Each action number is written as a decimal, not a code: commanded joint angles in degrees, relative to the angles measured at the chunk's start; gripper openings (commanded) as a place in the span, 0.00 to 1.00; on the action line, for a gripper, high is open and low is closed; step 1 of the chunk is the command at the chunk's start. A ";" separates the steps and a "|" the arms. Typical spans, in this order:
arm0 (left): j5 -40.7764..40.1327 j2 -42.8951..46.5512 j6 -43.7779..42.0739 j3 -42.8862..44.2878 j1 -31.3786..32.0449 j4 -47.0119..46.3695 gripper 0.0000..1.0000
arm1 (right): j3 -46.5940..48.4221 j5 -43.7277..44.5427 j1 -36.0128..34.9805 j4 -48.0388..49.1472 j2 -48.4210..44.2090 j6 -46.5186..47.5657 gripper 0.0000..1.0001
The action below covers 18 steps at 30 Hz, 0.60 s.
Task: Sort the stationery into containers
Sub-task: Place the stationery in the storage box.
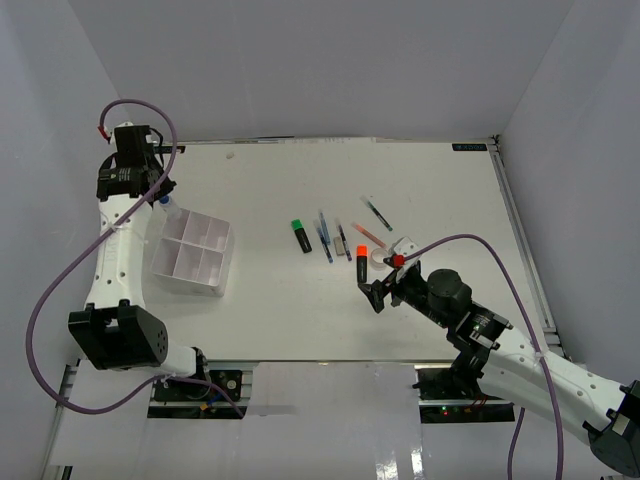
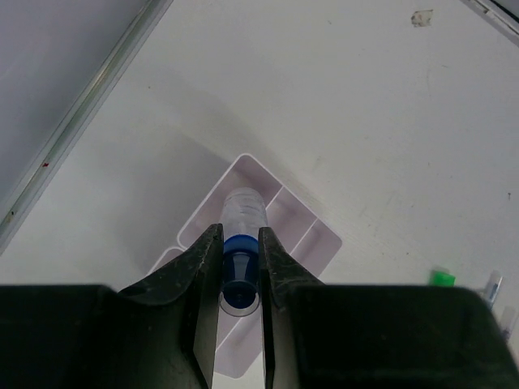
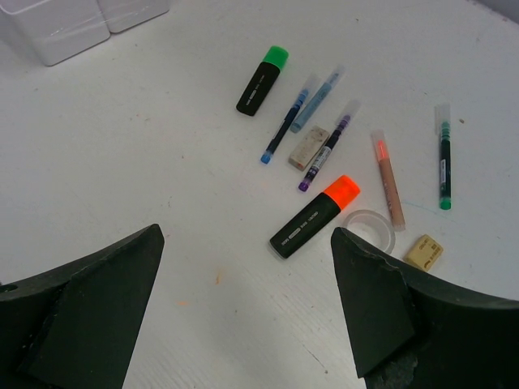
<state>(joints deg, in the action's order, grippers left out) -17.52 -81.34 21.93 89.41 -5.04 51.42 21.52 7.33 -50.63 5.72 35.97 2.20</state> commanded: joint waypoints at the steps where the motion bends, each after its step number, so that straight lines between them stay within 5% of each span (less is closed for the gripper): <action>1: 3.11 0.13 -1.02 -1.24 -0.85 -1.76 0.04 | -0.69 0.40 0.18 1.23 -0.98 -0.35 0.90; 7: 4.86 -0.57 -1.19 -6.34 -2.69 -5.00 0.05 | -0.78 0.32 0.18 1.40 -0.20 -0.35 0.90; 13: 6.44 -1.36 -0.75 -12.14 -3.66 -9.74 0.25 | -0.86 0.75 0.27 1.75 0.60 -0.44 0.90; 18: 6.44 -2.24 -1.28 -14.17 -4.37 -12.56 0.29 | -1.13 0.66 0.27 1.67 0.77 -0.53 0.90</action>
<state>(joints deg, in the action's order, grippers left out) -12.10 -84.38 21.02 75.72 -8.88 43.46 20.73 7.38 -50.63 5.72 36.86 1.89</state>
